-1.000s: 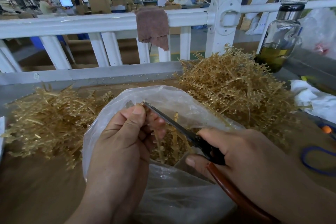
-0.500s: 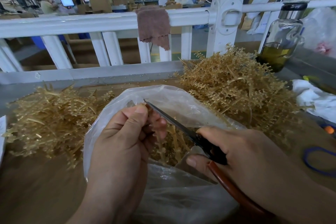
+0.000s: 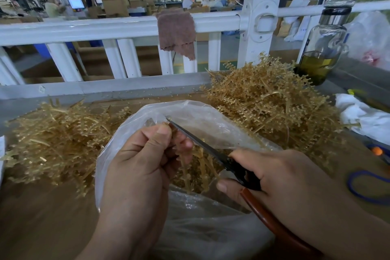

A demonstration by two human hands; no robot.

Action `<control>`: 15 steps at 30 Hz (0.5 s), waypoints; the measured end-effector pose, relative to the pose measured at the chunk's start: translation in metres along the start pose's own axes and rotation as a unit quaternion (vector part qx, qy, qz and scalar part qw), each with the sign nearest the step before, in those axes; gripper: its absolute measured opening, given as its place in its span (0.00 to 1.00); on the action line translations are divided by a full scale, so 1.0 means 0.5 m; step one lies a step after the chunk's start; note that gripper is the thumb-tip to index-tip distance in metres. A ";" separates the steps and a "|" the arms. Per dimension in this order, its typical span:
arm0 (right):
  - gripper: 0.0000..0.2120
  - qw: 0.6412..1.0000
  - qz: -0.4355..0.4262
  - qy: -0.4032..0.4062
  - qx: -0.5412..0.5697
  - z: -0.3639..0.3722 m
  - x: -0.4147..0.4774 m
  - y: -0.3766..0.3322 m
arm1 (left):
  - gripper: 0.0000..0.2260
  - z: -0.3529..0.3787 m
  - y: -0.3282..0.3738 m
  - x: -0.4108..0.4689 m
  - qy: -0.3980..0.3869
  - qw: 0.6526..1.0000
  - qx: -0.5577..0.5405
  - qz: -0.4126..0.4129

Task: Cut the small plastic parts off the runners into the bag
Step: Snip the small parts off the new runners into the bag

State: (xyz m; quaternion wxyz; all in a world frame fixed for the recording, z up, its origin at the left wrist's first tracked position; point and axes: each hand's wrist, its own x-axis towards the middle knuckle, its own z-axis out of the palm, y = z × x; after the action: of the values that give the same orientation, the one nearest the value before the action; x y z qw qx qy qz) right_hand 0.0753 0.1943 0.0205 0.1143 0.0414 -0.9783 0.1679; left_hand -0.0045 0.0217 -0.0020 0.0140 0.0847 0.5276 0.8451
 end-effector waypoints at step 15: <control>0.25 0.999 0.008 -0.006 0.053 0.001 0.005 0.010 | 0.08 -0.001 0.005 0.004 -0.008 1.000 0.011 -0.009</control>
State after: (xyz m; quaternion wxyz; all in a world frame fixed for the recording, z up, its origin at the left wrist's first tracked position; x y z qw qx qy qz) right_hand 0.0724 0.1986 0.0190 0.1046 0.0401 -0.9691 0.2199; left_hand -0.0064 0.0202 0.0003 0.0246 0.0869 0.5370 0.8387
